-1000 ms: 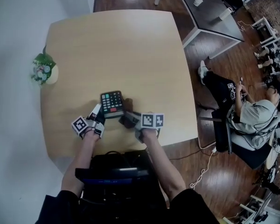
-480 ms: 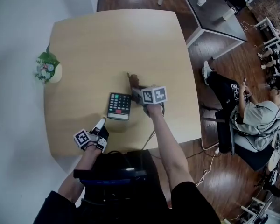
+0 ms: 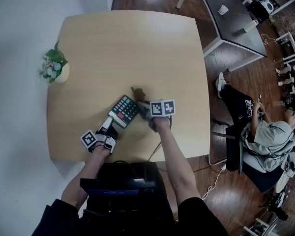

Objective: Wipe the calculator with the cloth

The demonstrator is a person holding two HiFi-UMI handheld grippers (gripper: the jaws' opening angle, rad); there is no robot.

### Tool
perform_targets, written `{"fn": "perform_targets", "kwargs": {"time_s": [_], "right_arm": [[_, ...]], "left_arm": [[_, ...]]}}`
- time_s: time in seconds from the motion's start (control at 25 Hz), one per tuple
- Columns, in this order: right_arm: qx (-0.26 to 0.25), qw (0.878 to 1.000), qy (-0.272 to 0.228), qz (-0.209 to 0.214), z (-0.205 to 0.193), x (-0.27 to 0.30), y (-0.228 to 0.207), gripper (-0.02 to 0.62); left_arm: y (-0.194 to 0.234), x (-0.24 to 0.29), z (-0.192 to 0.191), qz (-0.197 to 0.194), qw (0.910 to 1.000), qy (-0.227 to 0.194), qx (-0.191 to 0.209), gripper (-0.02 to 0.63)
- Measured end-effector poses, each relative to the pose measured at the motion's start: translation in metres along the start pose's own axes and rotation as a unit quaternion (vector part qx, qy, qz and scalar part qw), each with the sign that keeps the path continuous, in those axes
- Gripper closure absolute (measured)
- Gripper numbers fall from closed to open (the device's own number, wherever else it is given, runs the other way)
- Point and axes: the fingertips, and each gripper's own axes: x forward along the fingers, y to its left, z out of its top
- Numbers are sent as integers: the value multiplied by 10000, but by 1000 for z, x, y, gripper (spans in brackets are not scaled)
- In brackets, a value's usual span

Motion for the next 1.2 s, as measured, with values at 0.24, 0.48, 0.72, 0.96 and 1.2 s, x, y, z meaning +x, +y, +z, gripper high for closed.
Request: {"fn": "perform_targets", "kwargs": {"time_s": [0.24,0.48,0.72,0.96,1.2], "right_arm": [[703,9965,-362,263,-27,3,26,528],[266,9965,-785,-64,34,-3,6,526],[-26,9999,-76,71,54,40,7,526],[383,9991,123,97,-20,8,22,526],[178,9995,-207,-132,-15,-8,25,526]], "left_arm": [[-24,46,79,-160,9959,27,891,541],[-29,26,63,136,9789,882,1835,541],[-20,18,45,361,9727,921,2099,540],[-21,20,43,303,9759,852,1989,541],[-19,18,48,257,9731,879,2115,541]]}}
